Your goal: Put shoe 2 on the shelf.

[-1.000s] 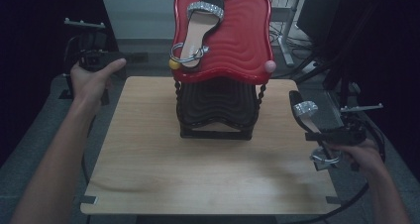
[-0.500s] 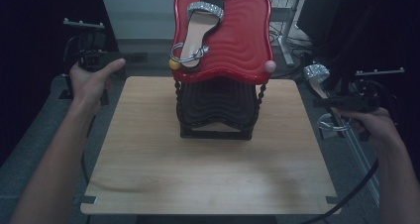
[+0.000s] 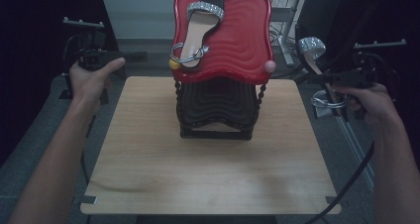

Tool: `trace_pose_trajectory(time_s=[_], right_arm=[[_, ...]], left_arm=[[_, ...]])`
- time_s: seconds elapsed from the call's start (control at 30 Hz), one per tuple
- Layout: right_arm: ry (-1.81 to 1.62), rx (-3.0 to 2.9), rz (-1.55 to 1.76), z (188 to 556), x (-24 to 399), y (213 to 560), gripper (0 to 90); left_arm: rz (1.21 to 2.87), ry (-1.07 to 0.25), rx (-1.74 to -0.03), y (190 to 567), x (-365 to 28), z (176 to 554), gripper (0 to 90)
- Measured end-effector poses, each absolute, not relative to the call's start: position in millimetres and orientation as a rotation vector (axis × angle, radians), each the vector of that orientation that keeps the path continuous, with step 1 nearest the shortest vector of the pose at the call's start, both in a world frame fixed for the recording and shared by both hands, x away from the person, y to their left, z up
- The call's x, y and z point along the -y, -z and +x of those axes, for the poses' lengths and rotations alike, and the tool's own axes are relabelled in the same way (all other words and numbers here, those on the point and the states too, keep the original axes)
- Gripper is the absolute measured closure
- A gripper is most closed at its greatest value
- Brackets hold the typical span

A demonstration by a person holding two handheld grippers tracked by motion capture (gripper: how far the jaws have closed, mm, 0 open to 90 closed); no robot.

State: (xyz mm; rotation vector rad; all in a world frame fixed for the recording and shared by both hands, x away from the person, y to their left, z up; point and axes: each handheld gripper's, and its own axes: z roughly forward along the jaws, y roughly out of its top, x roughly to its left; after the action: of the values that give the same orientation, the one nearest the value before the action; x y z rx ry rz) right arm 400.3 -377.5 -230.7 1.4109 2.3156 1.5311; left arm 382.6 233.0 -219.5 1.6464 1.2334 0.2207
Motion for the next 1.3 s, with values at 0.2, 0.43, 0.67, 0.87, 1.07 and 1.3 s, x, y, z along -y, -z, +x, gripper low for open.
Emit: trace_pose_trajectory(time_s=[0.2, 0.43, 0.67, 0.87, 1.07, 1.3], right_arm=[[-1.554, -2.313, 1.361, 409.1, 354.8, 200.3, 42.7], [-1.555, -2.324, 1.332, 421.2, 327.6, 176.0, 42.7], [-1.565, -2.337, 1.313, 437.9, 288.9, 152.8, 42.7], [-1.558, -2.342, 1.312, 450.8, 258.4, 143.7, 42.7], [-1.562, -2.333, 1.342, 463.1, 239.0, 145.3, 42.6], [-1.501, -2.276, 1.432, 482.5, 217.2, 158.4, 42.5]], left_arm=[[1.649, -0.218, -1.229, 219.3, -232.3, 383.0, 26.4], [1.65, -0.22, -1.227, 218.3, -233.9, 383.4, 26.4], [1.651, -0.221, -1.222, 217.3, -235.5, 383.5, 26.4], [1.646, -0.222, -1.221, 215.0, -237.3, 383.0, 26.4], [1.647, -0.224, -1.226, 214.9, -239.2, 382.4, 26.4], [1.646, -0.228, -1.223, 212.6, -240.6, 383.0, 26.4]])
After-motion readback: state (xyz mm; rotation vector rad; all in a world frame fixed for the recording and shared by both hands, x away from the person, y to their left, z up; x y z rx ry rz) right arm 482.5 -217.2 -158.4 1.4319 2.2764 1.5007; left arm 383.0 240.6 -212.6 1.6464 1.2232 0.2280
